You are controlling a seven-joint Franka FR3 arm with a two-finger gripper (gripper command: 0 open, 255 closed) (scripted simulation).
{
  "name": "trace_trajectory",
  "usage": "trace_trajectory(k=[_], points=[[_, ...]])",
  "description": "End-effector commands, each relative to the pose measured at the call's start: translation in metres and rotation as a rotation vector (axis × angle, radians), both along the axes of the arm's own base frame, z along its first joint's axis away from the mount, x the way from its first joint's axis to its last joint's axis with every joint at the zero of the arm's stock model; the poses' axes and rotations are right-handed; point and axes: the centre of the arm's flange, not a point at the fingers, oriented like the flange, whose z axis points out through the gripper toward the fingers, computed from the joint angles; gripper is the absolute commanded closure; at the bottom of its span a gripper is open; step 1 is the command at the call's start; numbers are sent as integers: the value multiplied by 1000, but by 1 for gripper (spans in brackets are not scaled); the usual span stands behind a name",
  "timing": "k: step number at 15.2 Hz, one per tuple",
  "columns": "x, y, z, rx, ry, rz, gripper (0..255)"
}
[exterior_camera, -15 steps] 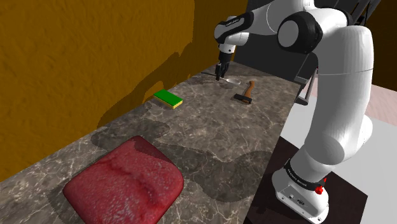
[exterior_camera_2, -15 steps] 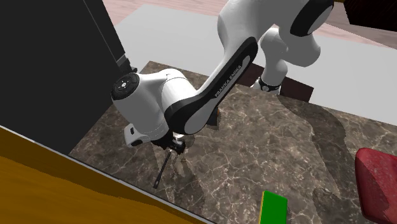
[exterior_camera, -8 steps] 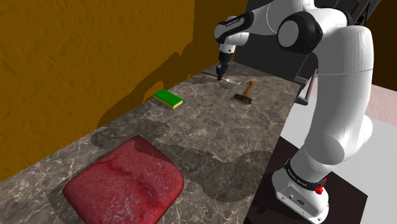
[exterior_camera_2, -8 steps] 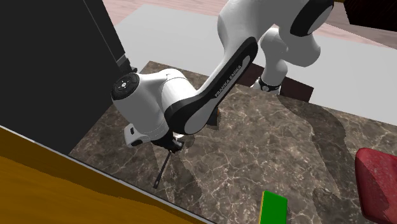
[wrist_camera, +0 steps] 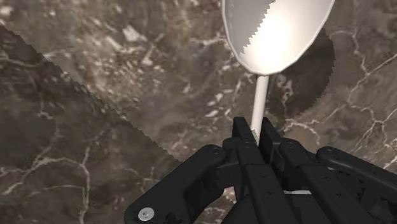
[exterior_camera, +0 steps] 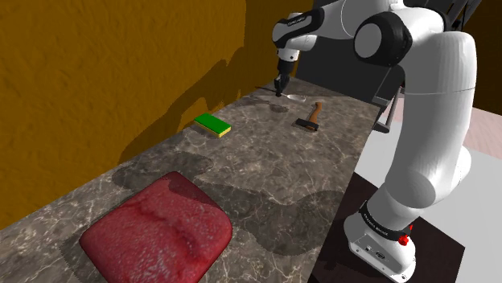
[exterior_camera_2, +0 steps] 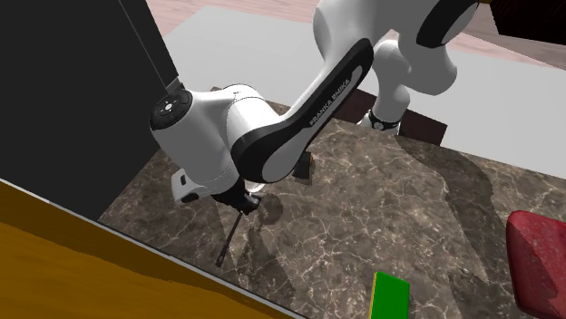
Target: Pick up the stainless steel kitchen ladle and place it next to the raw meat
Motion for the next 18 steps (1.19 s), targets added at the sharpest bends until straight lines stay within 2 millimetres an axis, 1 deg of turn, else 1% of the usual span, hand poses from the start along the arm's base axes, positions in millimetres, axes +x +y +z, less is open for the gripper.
trace_trajectory(k=[1, 16, 17, 18], points=[[-1, 0, 10, 0, 0, 0, 255], [-1, 0, 89, 0, 0, 0, 255], [-1, 0, 92, 0, 0, 0, 255], [-6, 12, 92, 0, 0, 0, 255]])
